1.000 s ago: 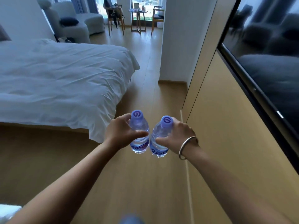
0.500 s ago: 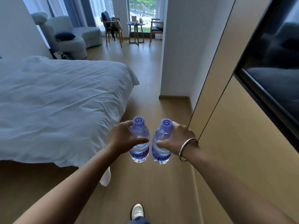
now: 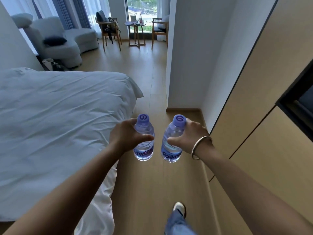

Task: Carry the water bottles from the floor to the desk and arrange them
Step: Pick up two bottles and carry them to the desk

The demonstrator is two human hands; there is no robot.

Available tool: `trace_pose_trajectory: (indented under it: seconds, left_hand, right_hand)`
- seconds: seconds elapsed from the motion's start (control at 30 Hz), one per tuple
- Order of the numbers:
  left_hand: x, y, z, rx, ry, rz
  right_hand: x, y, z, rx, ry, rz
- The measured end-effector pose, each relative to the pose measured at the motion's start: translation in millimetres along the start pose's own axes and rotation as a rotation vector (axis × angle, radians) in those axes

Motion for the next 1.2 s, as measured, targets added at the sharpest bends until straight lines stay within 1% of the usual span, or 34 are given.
trace_pose_trajectory:
  seconds: [0.27,0.5,0.7,0.8,0.97,1.2]
  left_hand:
    - [-52.9,126.4,10.4,0.042,0.014,0.007]
    - [-92.6,246.0,5.0,0.114,-0.009,-0.039]
    - [-118.5,323.0,4.7,0.135,0.002,-0.063]
    - [-129.8,358.6,11.9,0.155,-0.006,-0.064]
    - [-149.8,429.4,31.6,0.138,0.001,-0.028]
    - [-151.5,566.2,73.7,0.095,-0.01,-0.025]
  right_hand:
    - [-29.7,139.7,-31.4,0.034,0.024,0.033]
    - [-27.5,277.0,-59.0,0.096,-0.013,0.059]
    - [-33.7,362.7,-77.4,0.108,-0.039,0.064]
    - [-46.1,400.2,-79.8,0.129,-0.036,0.085]
    - [-70.0,468.9,-80.9,0.126,-0.016,0.095]
    - [-112.8,598.3,-59.9,0.101,-0.024,0.095]
Point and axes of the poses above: each hand's wrist, its own y-axis towards the middle knuckle, its own x-axis out of the back of the hand, z = x × y, the point moved 9 cm from there along y, towards the middle knuckle, and after that the axes turned 6 degrees about -z, right-handed, at the moved point
